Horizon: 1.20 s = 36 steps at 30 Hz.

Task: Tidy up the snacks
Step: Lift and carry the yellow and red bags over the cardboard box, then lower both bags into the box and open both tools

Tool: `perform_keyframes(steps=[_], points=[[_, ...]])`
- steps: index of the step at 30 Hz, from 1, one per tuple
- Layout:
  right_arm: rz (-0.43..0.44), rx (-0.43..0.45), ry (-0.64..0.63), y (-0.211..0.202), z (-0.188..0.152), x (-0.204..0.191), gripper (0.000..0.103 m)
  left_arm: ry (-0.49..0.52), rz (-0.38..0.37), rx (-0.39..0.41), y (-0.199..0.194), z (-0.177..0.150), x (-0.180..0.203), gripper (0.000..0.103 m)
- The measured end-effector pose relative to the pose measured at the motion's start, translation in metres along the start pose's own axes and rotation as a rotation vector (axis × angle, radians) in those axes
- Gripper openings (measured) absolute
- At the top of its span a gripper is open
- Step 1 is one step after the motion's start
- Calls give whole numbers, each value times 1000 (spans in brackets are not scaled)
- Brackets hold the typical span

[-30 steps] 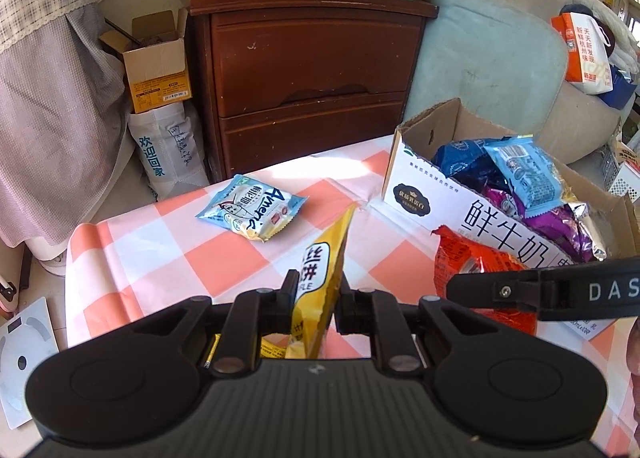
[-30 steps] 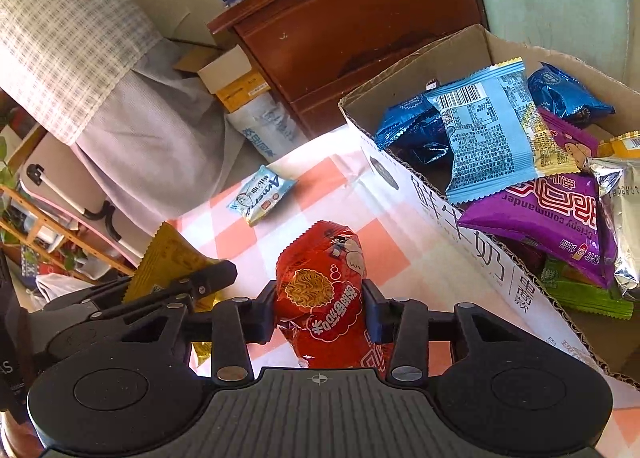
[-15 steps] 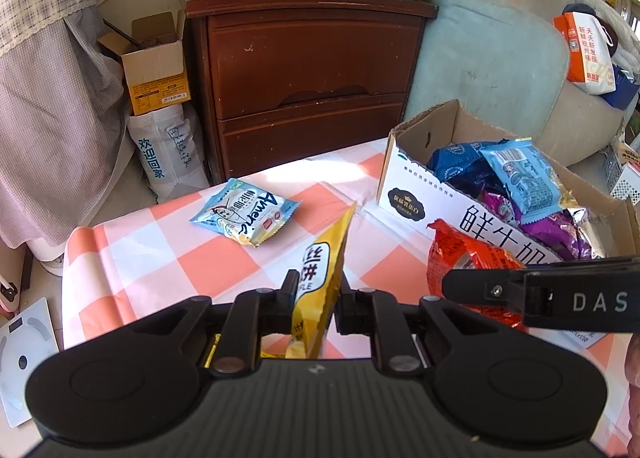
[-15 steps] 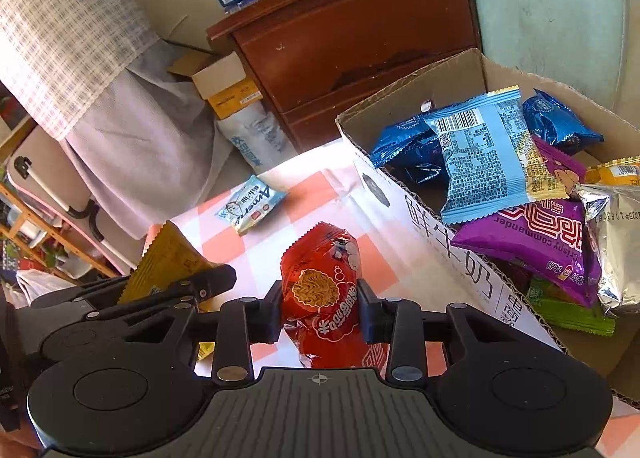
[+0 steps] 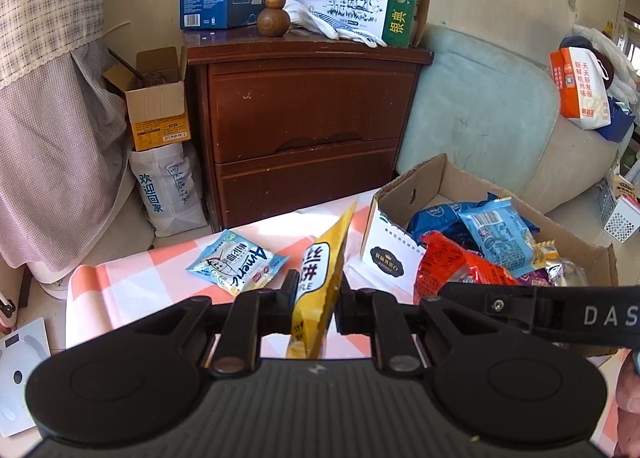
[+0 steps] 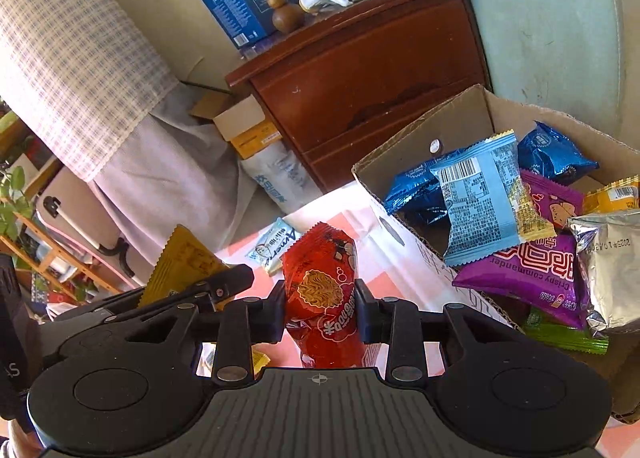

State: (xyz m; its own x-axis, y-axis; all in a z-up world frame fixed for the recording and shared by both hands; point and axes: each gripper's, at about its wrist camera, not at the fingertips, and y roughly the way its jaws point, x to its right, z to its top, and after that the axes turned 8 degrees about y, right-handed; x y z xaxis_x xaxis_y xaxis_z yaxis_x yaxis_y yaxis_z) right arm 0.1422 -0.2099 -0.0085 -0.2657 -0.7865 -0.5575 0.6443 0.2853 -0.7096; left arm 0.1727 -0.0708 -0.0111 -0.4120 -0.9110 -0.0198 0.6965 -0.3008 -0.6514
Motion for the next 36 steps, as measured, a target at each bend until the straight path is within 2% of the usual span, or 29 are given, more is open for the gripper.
perform_keyframes(steps=[5, 10, 21, 25, 30, 36], points=[[45, 69, 12, -21, 10, 0, 32, -13, -6, 44, -6, 14, 6, 15], [47, 155, 9, -43, 19, 6, 32, -24, -36, 75, -9, 26, 18, 15], [-51, 309, 74, -88, 41, 54, 32, 3, -155, 116, -2, 46, 69, 15], [-117, 360, 92, -101, 45, 73, 32, 23, -195, 126, 1, 49, 90, 15], [-173, 388, 117, -108, 49, 92, 32, 37, -307, 114, 9, 45, 117, 15], [-228, 411, 142, -108, 53, 108, 32, 100, -358, 120, 18, 44, 143, 15]])
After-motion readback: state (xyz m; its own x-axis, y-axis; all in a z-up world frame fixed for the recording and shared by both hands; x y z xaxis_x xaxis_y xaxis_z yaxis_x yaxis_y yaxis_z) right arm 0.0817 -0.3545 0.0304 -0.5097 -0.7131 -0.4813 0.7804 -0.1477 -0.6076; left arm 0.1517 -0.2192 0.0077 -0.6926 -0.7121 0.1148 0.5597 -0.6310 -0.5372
